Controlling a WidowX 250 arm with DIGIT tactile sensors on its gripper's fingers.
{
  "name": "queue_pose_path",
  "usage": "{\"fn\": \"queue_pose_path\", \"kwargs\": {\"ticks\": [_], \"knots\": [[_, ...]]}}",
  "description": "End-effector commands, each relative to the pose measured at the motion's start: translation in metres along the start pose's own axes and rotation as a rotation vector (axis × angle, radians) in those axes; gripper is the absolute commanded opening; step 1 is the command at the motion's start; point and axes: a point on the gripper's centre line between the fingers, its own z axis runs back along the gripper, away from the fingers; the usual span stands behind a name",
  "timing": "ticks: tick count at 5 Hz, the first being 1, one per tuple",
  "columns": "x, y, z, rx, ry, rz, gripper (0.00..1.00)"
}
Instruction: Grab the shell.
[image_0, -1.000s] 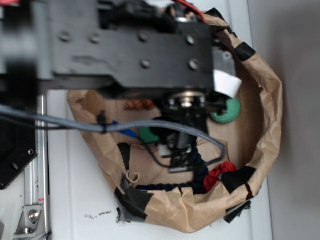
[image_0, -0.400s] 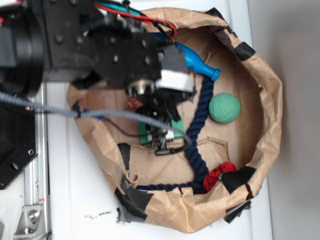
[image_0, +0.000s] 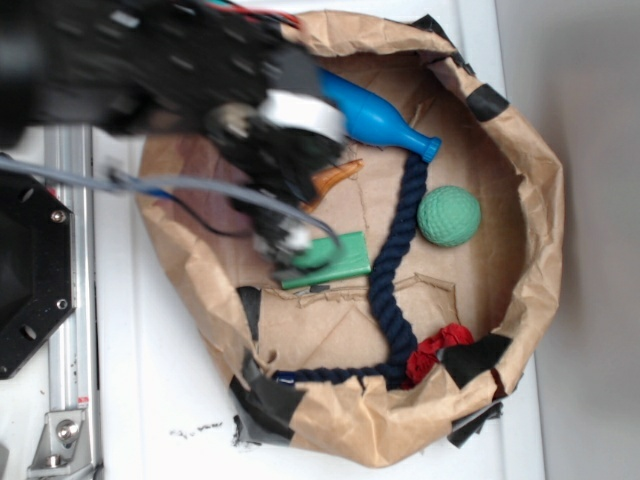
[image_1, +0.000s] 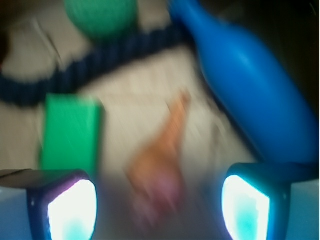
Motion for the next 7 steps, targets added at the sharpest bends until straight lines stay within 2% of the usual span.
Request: {"fn": "queue_pose_path", "kwargs": {"ticks": [1, 2, 3, 5, 6, 7], "knots": [[-0.019, 0.023, 0.015, 0.021, -0.05, 0.046, 1.0], [-0.003, 0.026, 0.002, -0.033, -0.02, 0.051, 1.0], [0.011, 0.017, -0.01, 0.005, -0.009, 0.049, 1.0], [0.015, 0.002, -0.034, 0.014, 0.01, 0.007, 1.0], [0.025, -0.007, -0.04, 0.0, 0.024, -0.011, 1.0], [0.023, -0.023, -0.048, -0.01, 0.049, -0.059, 1.0]]}}
